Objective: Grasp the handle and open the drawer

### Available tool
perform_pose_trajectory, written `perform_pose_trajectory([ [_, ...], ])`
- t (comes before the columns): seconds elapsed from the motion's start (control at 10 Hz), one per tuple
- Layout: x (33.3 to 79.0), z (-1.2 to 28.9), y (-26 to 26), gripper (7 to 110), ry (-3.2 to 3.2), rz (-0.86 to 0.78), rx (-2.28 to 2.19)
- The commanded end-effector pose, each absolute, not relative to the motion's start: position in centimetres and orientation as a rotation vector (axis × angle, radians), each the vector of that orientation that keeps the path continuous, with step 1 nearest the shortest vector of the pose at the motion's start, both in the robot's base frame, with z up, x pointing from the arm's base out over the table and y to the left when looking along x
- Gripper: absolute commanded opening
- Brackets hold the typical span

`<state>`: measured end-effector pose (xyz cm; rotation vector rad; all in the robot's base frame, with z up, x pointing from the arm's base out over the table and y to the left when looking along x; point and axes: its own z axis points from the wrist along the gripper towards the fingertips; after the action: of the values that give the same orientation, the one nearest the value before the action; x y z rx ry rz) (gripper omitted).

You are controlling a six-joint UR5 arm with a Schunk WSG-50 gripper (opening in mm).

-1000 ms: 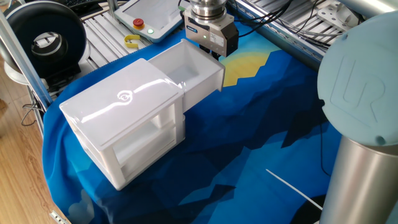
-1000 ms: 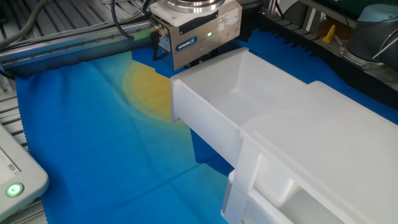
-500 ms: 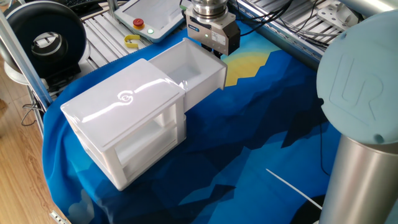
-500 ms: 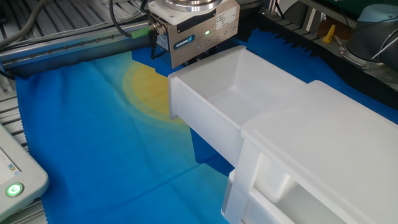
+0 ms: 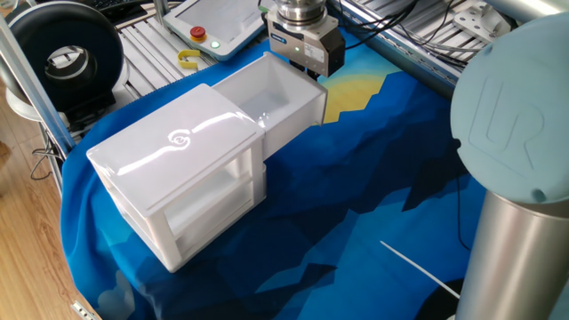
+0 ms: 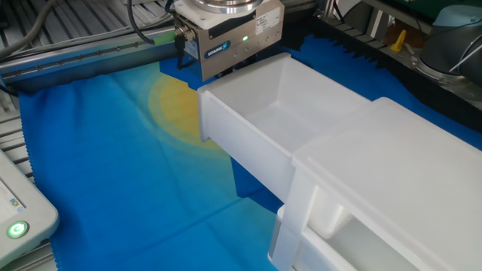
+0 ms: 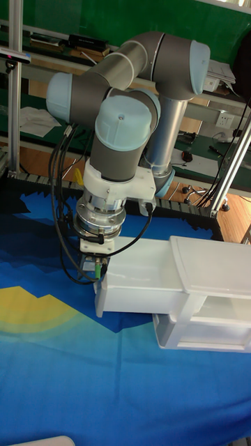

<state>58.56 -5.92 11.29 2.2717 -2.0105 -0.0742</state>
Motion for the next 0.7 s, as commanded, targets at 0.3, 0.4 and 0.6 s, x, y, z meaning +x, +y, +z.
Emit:
perform_pose_trajectory([
  [0.3, 59.18, 11.32, -6.70, 7, -1.999, -0.037, 2.281],
  [0.4, 59.18, 11.32, -6.78, 7, -1.999, -0.034, 2.277],
  [0.6, 59.14, 11.36, -7.16, 7, -1.997, -0.020, 2.263],
])
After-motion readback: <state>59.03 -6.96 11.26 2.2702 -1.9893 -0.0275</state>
